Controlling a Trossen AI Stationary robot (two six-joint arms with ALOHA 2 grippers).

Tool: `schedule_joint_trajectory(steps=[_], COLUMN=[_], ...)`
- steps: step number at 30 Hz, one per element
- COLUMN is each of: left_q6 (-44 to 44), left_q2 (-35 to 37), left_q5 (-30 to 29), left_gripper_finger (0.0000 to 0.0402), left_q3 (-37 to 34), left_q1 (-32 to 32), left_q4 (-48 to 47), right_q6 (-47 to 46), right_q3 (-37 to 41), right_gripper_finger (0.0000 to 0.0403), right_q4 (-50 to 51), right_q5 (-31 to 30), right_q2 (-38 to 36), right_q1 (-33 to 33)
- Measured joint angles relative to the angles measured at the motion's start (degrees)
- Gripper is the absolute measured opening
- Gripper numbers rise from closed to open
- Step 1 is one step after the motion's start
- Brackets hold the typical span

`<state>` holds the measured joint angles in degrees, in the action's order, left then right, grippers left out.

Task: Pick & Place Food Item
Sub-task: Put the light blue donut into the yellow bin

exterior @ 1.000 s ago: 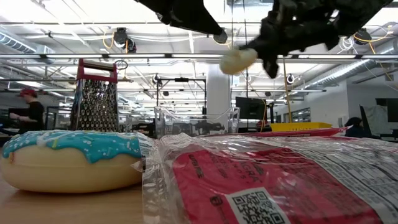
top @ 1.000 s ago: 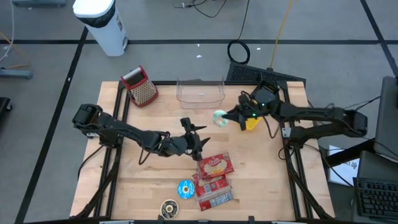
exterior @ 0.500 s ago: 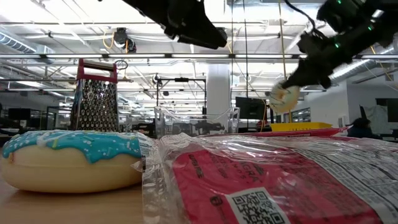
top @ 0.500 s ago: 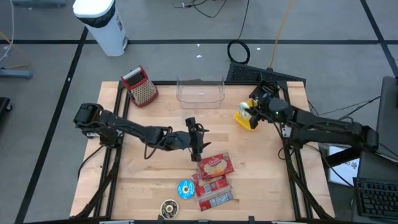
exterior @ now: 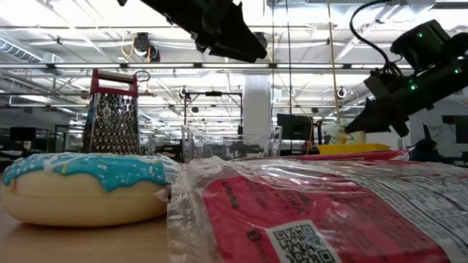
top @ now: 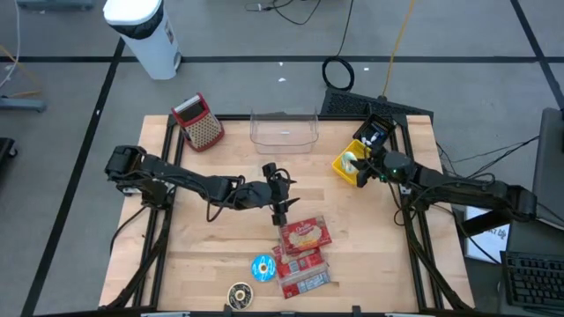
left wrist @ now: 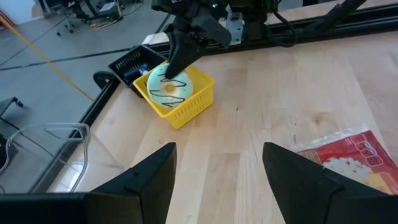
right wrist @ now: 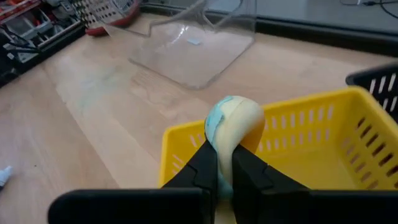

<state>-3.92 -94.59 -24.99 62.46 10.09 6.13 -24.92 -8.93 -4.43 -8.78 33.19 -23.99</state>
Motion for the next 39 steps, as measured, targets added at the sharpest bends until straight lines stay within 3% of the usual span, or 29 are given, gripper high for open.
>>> schedule_joint_trajectory(steps=[20,39], left_q6=[-0.3,-0.3], left_q2=[0.0,0.0], left_q5=[-0.3,-0.5], left_gripper_finger=[0.0241,0.0241], left_q3=[0.0,0.0], left_q1=[0.0,0.0], left_q4=[0.0,0.1], right_q6=[3.6,10.6], right_q3=[0.7,0.7], right_gripper_finger=[0.0038,0.0164], right_q4=[1.2,2.3], right_q5=[0.0,-0.5], right_q2=[0.0,0.0], right_q1=[0.0,0.0])
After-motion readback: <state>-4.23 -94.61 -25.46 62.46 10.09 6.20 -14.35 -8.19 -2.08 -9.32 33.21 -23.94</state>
